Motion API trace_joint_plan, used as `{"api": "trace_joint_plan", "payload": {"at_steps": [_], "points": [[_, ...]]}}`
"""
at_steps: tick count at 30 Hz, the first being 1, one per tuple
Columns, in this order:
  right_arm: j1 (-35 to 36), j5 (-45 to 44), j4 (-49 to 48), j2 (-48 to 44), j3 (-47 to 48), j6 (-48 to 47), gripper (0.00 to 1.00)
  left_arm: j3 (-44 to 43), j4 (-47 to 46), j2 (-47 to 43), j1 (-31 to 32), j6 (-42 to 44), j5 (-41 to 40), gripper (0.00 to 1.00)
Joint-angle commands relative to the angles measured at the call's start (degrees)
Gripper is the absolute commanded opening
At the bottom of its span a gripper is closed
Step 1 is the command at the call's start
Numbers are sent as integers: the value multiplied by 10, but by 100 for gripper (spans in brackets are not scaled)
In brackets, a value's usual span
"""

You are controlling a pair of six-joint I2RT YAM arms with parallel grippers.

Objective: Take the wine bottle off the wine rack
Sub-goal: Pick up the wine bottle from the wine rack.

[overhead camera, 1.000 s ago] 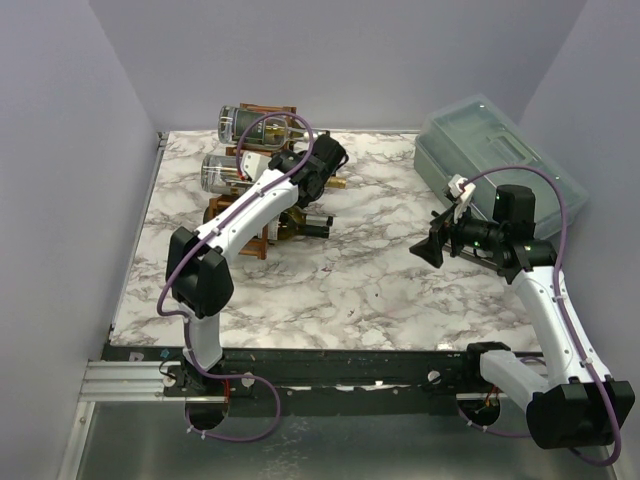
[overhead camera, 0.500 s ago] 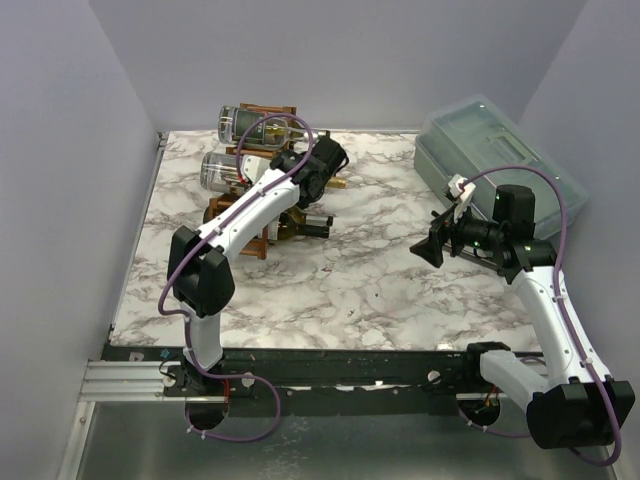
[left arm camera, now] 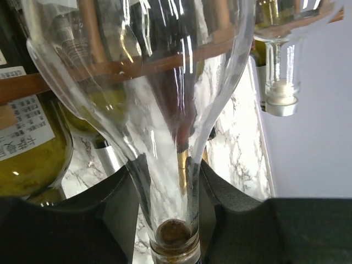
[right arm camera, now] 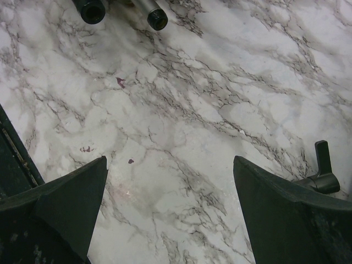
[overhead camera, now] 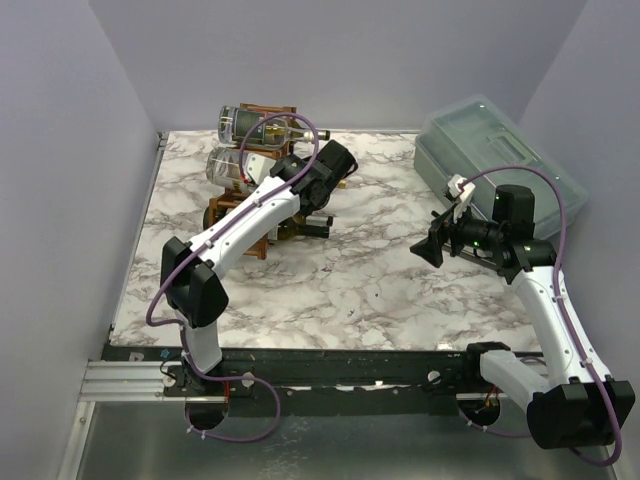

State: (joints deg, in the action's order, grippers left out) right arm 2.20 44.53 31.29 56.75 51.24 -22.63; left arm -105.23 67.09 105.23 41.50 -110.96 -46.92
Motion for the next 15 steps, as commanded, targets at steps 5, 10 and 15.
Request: {"api": "trace_joint_plan", "payload": {"at_steps": [5, 10, 15], "points": [[3, -10, -7, -4, -5, -8, 100, 1, -2, -57, 16, 43, -89, 0], [3, -10, -7, -5, -6, -7, 100, -4, 3, -61, 34, 63, -125, 0], [3, -10, -7, -7, -7, -8, 100, -12, 8, -62, 46, 80, -156, 0]]}}
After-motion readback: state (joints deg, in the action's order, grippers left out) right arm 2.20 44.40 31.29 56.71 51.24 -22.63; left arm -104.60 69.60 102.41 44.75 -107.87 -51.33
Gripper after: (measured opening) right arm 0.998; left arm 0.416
